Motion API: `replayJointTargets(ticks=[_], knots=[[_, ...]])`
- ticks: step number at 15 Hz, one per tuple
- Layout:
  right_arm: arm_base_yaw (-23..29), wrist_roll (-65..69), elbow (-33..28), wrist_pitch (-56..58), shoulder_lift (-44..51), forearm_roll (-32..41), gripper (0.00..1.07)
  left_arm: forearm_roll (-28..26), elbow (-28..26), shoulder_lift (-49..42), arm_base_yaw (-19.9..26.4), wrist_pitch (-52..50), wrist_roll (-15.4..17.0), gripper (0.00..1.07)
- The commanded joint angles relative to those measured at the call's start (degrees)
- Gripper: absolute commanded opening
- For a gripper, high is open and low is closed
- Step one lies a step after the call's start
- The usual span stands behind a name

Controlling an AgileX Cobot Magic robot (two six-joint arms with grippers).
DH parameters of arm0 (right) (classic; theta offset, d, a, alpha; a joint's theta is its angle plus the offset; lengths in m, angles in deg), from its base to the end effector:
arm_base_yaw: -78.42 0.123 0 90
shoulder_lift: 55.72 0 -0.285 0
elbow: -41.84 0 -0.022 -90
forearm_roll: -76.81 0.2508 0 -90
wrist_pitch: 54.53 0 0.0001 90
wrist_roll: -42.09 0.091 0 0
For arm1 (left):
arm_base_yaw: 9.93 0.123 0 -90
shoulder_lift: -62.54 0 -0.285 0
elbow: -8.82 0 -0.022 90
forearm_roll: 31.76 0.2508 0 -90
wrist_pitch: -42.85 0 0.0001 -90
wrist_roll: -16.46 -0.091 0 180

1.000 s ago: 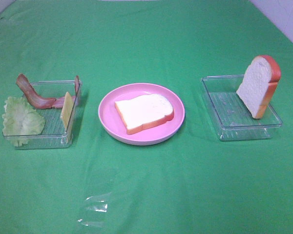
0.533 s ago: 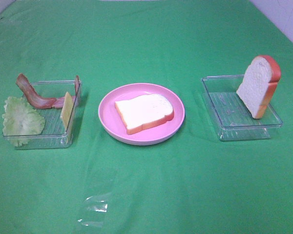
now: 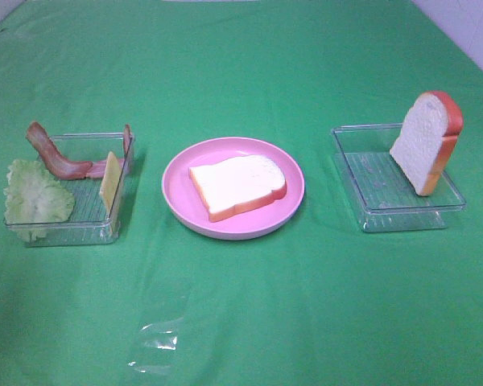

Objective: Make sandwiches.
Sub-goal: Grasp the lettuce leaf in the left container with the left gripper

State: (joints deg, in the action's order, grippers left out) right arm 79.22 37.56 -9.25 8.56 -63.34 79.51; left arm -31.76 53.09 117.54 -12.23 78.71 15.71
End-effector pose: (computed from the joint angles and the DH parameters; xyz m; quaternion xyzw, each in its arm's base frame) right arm -0.0024 0.0038 0.2619 -0.0415 0.8725 0.0077 0.4867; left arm 0.1516 -0.0061 0.2732 0.0246 0.9240 -0.0052 0.3816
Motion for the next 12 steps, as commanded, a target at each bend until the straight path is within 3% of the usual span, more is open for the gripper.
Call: replayJointTargets(ticks=[1, 8, 12], knots=[[-0.1, -0.5, -0.2, -0.2, 1.8, 0.1, 0.99, 0.0, -2.8, 8.9, 0.2, -2.6, -0.2, 0.98], [-0.1, -0.5, -0.2, -0.2, 1.8, 0.1, 0.99, -3.2, -23.8, 40.5, 0.2, -1.5, 0.1, 0.98], [-0.1, -0.5, -0.2, -0.2, 1.8, 0.1, 0.99, -12.3, -34.5, 52.4, 0.2, 3.5, 0.1, 0.98]])
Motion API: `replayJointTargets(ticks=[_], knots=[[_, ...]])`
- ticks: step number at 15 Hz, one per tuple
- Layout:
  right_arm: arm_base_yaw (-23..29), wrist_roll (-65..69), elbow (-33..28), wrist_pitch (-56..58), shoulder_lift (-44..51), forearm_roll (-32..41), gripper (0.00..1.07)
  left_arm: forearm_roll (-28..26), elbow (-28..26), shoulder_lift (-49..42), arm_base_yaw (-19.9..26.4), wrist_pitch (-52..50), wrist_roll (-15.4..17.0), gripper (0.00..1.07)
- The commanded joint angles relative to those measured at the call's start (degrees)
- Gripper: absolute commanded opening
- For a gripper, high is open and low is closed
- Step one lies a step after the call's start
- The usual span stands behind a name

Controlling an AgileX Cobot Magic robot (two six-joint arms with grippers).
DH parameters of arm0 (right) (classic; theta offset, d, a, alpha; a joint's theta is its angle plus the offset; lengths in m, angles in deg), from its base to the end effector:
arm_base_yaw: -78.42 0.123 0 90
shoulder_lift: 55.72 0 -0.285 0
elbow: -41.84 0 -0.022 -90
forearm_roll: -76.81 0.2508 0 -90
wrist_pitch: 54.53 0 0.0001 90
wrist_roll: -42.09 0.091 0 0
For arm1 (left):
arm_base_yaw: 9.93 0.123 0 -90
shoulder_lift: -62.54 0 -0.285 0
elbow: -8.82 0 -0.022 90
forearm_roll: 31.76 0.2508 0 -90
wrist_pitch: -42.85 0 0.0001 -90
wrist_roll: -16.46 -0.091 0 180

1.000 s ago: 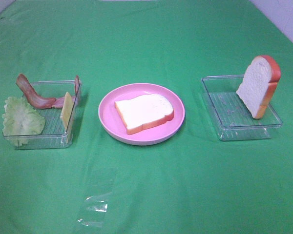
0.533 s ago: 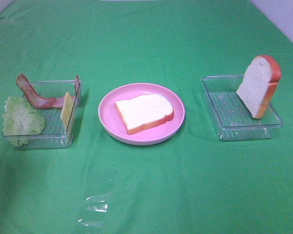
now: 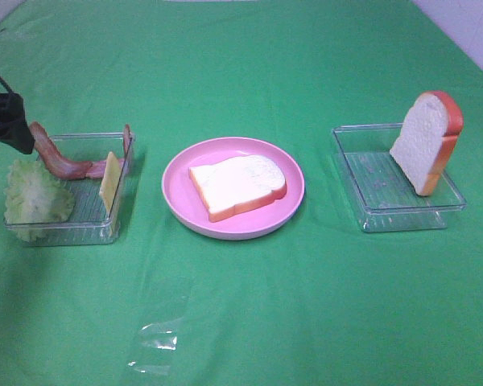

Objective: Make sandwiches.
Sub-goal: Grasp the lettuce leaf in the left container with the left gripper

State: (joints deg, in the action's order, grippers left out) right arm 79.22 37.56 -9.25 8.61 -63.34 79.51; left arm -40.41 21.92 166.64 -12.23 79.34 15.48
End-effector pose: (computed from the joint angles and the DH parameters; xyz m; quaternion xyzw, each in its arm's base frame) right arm -0.0024 0.0038 0.2618 -0.0415 0.8728 0.0077 0.4863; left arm 0.3425 -0.0219 0.2233 -0.0210 0.9720 -0.0601 0.2263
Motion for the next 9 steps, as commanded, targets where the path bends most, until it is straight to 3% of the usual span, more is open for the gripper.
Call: replayJointTargets(ticks=[1, 4, 6, 9], knots=[[-0.1, -0.5, -0.2, -0.2, 1.8, 0.1, 0.99, -4.3, -4.9, 4.8, 0.2, 4.6, 0.3, 0.98], [-0.1, -0.5, -0.2, -0.2, 1.8, 0.1, 0.99, -3.0, -13.5, 12.3, 0.1, 14.8, 3.7, 0.98], [-0.1, -0.5, -0.2, -0.2, 1.8, 0.1, 0.99, 1.4, -19.4, 16.4, -0.3, 19.9, 7.0, 0.98], [-0.1, -0.3, -0.2, -0.2, 1.8, 0.1, 0.99, 6.1, -21.0, 18.4, -1.4, 22.3, 8.0, 0.98]])
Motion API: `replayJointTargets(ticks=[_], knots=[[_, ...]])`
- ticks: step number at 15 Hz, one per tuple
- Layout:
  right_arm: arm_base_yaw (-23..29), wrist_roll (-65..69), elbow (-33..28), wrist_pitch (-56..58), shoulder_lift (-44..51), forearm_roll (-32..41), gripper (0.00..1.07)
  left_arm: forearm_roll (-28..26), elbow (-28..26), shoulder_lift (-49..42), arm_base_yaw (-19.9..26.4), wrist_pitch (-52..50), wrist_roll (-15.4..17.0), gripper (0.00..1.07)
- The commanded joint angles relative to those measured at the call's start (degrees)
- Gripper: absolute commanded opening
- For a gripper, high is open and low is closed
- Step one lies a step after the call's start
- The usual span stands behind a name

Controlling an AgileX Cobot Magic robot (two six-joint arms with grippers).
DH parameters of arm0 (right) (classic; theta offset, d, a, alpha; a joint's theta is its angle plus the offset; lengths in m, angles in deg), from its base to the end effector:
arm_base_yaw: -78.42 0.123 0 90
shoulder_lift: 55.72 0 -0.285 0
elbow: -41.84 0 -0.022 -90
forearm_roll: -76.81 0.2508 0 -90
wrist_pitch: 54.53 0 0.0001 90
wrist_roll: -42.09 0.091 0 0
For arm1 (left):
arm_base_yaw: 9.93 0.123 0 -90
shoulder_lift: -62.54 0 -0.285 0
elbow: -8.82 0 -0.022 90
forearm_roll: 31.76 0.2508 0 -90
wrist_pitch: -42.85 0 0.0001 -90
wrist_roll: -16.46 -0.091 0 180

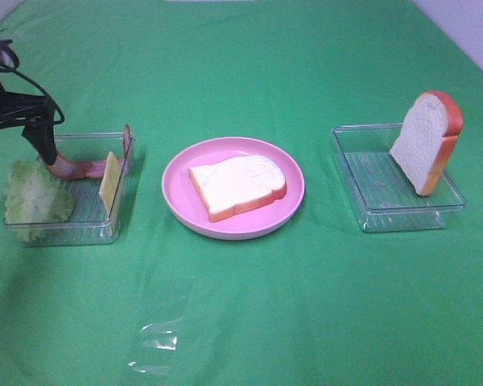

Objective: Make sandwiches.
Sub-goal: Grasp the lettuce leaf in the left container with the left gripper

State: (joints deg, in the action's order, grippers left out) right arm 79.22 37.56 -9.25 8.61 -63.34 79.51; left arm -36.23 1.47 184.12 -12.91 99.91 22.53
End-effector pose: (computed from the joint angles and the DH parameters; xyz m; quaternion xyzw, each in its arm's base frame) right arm -0.0024 0.0038 0.2618 -0.0415 0.8728 0.0077 0.4863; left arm 0.3999 -0.0268 0.1932 -0.0455 0.9955 -0.0401 0.0729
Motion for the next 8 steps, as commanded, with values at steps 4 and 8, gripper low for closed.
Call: replayJointTargets(ticks=[4, 8], knots=[[-0.1, -0.3, -0.2, -0.2, 1.8, 0.3, 0.99, 1.4, -0.5, 2.8, -1.5, 0.9, 0.6, 0.98], [-0.1, -0.2, -0.2, -0.2, 1.8, 0.2, 0.99, 1.7, -0.5, 4.6, -1.5, 1.0, 0.6, 0.98]])
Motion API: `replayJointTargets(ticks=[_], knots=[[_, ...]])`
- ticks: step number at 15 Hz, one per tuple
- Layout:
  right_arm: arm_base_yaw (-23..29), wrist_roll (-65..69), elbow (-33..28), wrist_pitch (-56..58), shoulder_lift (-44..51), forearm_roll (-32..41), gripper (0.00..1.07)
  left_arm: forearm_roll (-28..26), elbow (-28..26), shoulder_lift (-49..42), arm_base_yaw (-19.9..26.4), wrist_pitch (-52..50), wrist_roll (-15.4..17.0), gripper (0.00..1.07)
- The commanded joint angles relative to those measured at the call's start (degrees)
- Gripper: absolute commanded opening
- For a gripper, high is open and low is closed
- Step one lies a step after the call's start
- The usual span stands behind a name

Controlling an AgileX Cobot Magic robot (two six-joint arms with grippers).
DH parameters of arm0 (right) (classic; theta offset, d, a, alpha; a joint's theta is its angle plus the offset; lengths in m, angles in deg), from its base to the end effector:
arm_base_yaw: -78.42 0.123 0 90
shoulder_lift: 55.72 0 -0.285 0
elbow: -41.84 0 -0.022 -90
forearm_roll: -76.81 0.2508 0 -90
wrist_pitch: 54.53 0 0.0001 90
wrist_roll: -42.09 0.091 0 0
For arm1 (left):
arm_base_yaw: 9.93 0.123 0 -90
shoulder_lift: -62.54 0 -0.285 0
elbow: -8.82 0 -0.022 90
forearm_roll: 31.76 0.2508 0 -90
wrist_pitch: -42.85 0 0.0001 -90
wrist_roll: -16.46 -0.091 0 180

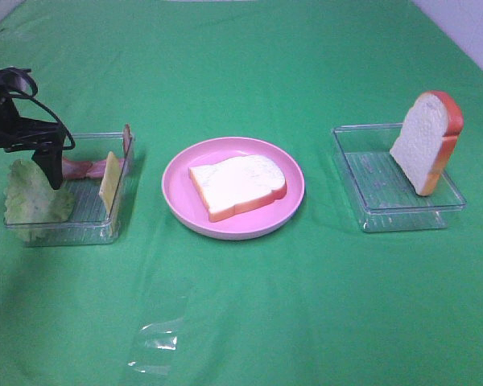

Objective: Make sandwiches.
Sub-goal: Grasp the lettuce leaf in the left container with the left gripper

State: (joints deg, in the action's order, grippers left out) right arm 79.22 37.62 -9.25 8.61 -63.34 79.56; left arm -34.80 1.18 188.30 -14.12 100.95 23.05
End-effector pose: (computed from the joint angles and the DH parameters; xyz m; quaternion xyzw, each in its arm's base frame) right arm -0.0024 0.0039 0.2618 -0.0411 0.8728 0.0084 0.4863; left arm 0.4027 -0.0336 0.1648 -0.0342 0.9986 -0.0260 0.0307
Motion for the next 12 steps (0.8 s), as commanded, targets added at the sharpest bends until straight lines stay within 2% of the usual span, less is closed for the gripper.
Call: replayJointTargets(ticks=[1, 3, 5, 8, 9, 12], knots=[[-0.1, -0.2, -0.2, -0.2, 1.8, 0.2, 0.99, 0.2, -0.2, 0.5, -0.3, -0.1, 0.1, 0.98], [-0.1, -0.2, -0.2, -0.2, 1.8, 0.2, 0.99, 0.2, -0.2, 0.4, -0.3, -0.1, 0.1, 0.92], [-0.1, -0.2, -0.2, -0.2, 1.8, 0.2, 0.99, 0.3, -0.2, 0.4, -0.3, -0.1, 0.1, 0.81], [-0.1, -0.2, -0.2, -0.2, 1.8, 0.2, 0.99, 0.4, -0.2, 0.4, -0.3, -0.1, 0.1, 0.46], [-0.1, -0.2, -0.2, -0.2, 1.8, 0.2, 0.99, 0.4, -0.2, 0.4, -0.3, -0.1, 0.1, 0.31], [-0.1, -0.2, -0.2, -0.2, 1.8, 0.2, 0.99, 0.3, -0.2, 0.4, -0.3, -1.3, 0.1, 0.16]])
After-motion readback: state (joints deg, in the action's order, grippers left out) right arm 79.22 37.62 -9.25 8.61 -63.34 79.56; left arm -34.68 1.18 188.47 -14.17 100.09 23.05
